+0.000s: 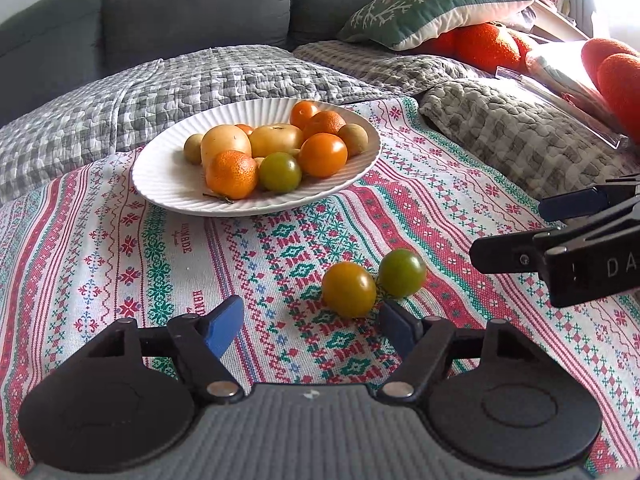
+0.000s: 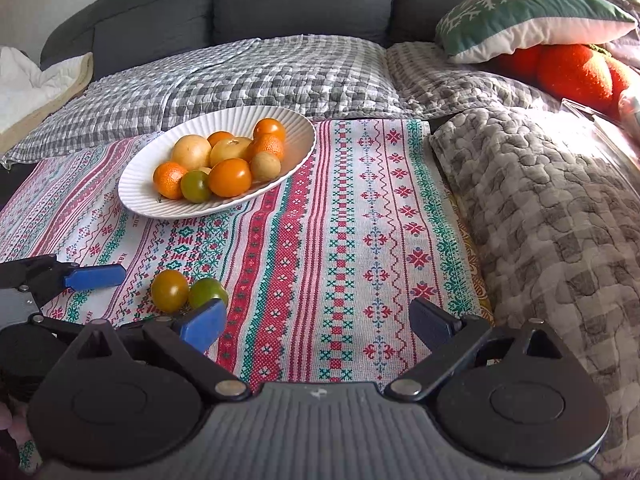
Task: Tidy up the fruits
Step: 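Withdraw both open tools from the plate toward the last tomatoes, then grasp a yellow-green tomato with the left tool while the right tool grasps a green tomato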
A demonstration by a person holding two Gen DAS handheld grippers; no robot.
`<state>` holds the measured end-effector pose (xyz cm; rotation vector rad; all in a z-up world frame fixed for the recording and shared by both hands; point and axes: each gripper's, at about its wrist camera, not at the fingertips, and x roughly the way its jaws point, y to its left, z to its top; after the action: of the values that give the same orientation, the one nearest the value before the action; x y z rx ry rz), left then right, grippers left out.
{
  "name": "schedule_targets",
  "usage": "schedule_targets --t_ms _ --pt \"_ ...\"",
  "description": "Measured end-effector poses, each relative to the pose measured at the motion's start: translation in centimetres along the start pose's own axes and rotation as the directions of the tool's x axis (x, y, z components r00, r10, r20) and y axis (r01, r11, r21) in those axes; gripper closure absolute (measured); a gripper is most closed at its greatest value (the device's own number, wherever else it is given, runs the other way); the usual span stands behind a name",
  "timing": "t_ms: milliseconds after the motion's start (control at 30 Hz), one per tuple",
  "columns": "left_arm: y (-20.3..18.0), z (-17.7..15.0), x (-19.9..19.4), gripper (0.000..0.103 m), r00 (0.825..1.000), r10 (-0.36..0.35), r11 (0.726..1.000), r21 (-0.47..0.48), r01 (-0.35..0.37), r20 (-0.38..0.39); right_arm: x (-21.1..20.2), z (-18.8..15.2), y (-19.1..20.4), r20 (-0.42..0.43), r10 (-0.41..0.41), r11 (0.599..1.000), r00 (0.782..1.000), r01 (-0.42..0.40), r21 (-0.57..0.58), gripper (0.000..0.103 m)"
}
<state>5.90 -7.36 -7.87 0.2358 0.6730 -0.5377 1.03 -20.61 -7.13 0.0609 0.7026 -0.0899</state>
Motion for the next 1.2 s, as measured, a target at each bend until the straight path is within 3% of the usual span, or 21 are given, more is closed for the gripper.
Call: schedule_targets --t_ms 267,433,1067,1200 --pt "-0.4 0.6 0.5 0.055 1.0 -0.015 1.0 -0.001 0.015 0.005 0.4 -0.5 0.9 -0.01 0.002 0.997 1.0 -0.003 -0.081 0.006" --pt "-0.6 0.8 0.6 0.08 0.999 -0.039 0.999 0.004 0.039 0.002 0.6 -0.8 0.9 -0.021 -0.004 0.994 1.0 0.002 -0.11 0.006" --pt "3.5 -0.1 -1.0 0.08 0.997 0.049 0.998 -0.037 -0.051 -0.053 2.5 -1.0 4.1 -0.049 0.059 0.983 0.997 -0.066 -0.17 0.009" --pt "3.8 0.0 -0.9 0.08 0.997 0.057 0.998 -0.037 -0.059 -0.058 2.8 -0.7 4.8 -0.037 0.064 0.98 0.997 -0.07 -0.186 0.016"
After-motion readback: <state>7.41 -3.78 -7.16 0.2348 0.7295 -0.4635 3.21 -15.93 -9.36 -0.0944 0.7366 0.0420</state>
